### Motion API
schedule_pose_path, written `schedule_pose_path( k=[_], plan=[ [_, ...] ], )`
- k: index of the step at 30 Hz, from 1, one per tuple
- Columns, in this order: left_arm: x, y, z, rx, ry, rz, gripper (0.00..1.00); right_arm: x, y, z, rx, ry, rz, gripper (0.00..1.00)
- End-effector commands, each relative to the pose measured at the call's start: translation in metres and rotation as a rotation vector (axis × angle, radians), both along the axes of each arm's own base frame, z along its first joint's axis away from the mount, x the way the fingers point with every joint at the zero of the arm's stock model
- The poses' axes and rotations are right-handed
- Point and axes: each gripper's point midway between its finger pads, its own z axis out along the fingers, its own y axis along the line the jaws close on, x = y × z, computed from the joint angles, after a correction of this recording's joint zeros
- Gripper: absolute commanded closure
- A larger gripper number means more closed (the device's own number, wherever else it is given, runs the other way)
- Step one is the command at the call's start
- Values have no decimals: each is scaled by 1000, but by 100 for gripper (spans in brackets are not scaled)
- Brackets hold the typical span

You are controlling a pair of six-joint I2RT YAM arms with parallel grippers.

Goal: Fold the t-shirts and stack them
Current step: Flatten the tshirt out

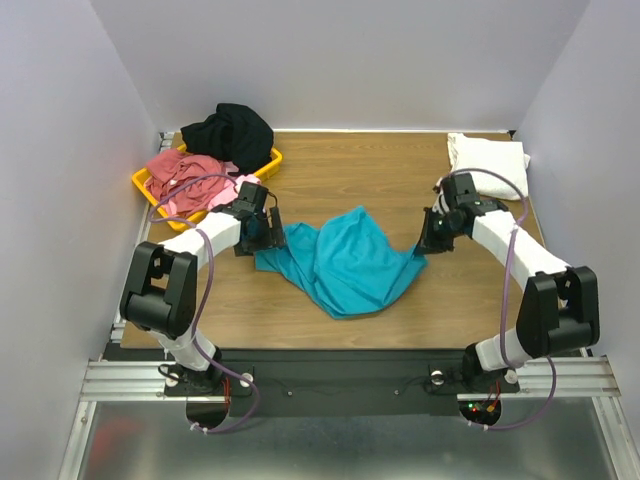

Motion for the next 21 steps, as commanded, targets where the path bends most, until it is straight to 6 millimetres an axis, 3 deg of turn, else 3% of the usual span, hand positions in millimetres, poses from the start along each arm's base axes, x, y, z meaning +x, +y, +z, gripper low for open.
schedule_pose_path(
  k=[1,4,10,13,15,16,17,18,21],
  plan=[
    [17,-7,12,-16,-43,-11,11,39,-20,46,-66,-156,-96,100],
    [26,-11,21,-31,-69,-13,11,66,-28,61,-71,-197,-125,100],
    [32,-22,23,-76,-68,-27,12,123,-33,67,-88,-232,-154,99],
    [30,-23,19,-85,-56,-24,11,134,-34,68,-87,-236,-167,100],
    [26,-25,19,-101,-55,-20,11,134,-33,65,-81,-229,-159,77],
    [22,-28,19,-124,-55,-30,12,130,-32,63,-75,-221,-153,49],
    [20,-30,20,-138,-58,-36,12,123,-33,56,-77,-202,-151,37],
    [15,-33,20,-165,-61,-48,12,119,-33,52,-80,-192,-151,29],
    [9,-39,18,-208,-65,-61,12,100,-37,35,-95,-144,-156,20]
  ],
)
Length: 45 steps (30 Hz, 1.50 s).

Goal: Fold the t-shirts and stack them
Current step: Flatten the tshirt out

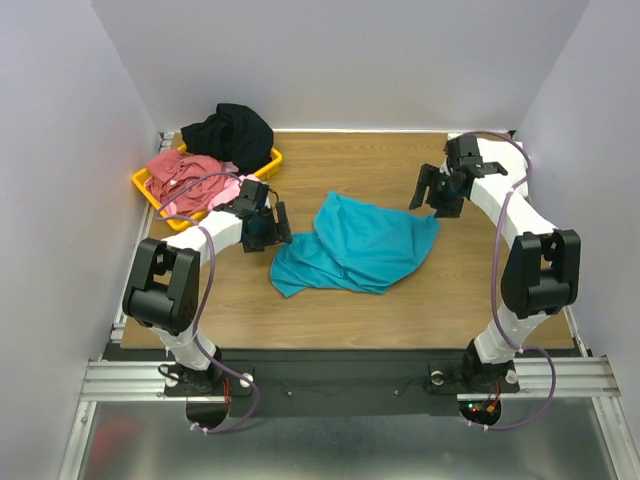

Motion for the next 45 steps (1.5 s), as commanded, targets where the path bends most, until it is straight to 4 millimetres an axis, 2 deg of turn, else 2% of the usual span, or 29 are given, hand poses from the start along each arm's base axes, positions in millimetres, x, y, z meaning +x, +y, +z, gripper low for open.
schedule_pose_path(
  k=[1,3,6,12,17,19,24,29,33,37,39,40,41,42,43,44,45],
  plan=[
    [-14,-14,7,-99,-18,-34,12,-17,-8,-1,-12,2,-24,20],
    [-19,-15,-1,-104,7,-34,12,-29,-10,-9,-18,23,-33,20],
    [-25,-9,-10,-68,31,-18,12,-35,-15,-15,-38,35,-53,20],
    [-25,1,-5,-12,13,20,14,-43,-25,-41,-35,99,-93,20],
    [-25,14,1,42,-1,54,14,-40,-31,-54,-16,112,-110,20],
    [-28,17,-2,58,9,63,8,-37,-31,-58,-12,112,-111,21],
    [-33,12,-8,41,24,50,7,-33,-28,-71,10,117,-103,22],
    [-35,1,-8,13,22,22,12,-28,-25,-85,24,130,-103,24],
    [-41,1,-13,19,41,19,15,-26,-26,-94,21,138,-105,26],
    [-48,1,-20,26,62,16,29,-21,-25,-101,24,134,-99,34],
    [-49,0,-25,22,68,10,41,-20,-24,-103,32,136,-94,46],
    [-50,0,-27,24,69,2,54,-19,-21,-102,45,135,-87,52],
    [-51,0,-28,24,69,2,62,-19,-19,-100,52,133,-84,73],
    [-51,0,-28,23,68,2,68,-17,-19,-98,54,126,-87,87],
    [-49,-2,-26,14,60,-4,80,-15,-19,-88,57,103,-89,97],
    [-49,-2,-24,7,58,-2,86,-13,-21,-83,50,88,-96,100],
    [-49,-4,-21,1,55,-2,91,-12,-21,-70,50,52,-96,100]
  ],
)
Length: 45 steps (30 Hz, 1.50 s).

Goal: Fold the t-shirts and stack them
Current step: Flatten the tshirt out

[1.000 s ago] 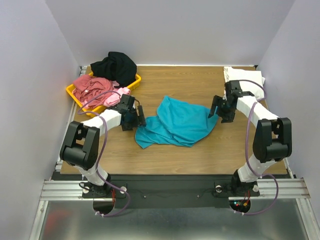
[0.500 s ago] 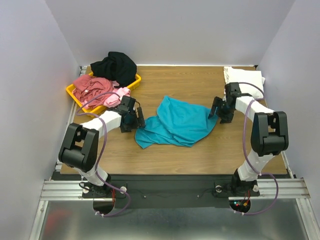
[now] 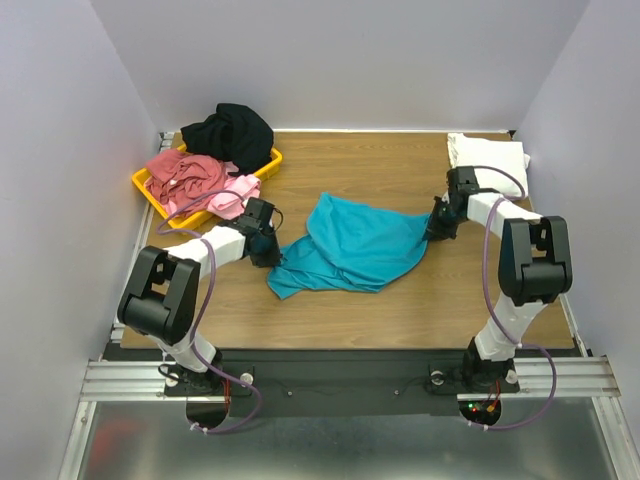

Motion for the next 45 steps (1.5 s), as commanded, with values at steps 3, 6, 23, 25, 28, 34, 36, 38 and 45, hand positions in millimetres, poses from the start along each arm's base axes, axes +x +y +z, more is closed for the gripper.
schedule_pose_path(
  k=[3,6,23,25,28,34,36,38,45],
  plan=[
    [4,-5,29,-35,-48,0,100,14,-3,50,-2,-145,-10,100],
    [14,-8,70,-66,-125,21,100,6,-8,81,-20,-184,-21,100],
    [-11,-3,265,-255,-423,55,100,-39,-59,272,-249,-442,-178,100],
    [-13,-2,277,-264,-441,56,100,-46,-61,283,-253,-459,-192,100],
    [-3,-8,279,-270,-442,49,100,-44,-66,283,-273,-461,-214,99],
    [46,-13,238,-233,-443,88,85,-23,-64,219,-290,-344,-182,100],
    [66,-7,207,-194,-407,132,44,-6,-57,191,-250,-323,-168,97],
    [88,-6,189,-166,-415,151,21,5,-47,164,-205,-294,-147,87],
    [86,-9,147,-83,-355,67,13,13,-34,142,-148,-250,-84,28]
  ],
)
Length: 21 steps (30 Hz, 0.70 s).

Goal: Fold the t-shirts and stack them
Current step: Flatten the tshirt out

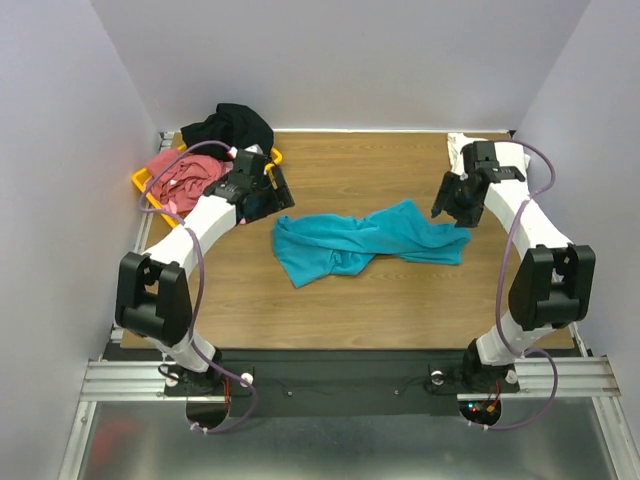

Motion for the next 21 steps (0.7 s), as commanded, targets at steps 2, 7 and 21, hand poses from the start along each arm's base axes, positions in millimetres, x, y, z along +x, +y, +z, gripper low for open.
schedule_pose_path(
  k=[2,7,21],
  plan=[
    [-28,12,-9,43,-48,-38,13,12,3,41,28,-172,29,27],
    [-84,-2,-46,-57,36,-134,25,-10,3,27,32,-139,24,25],
    [-127,-42,-101,21,162,-255,18,-25,22,3,144,-88,34,25]
  ],
)
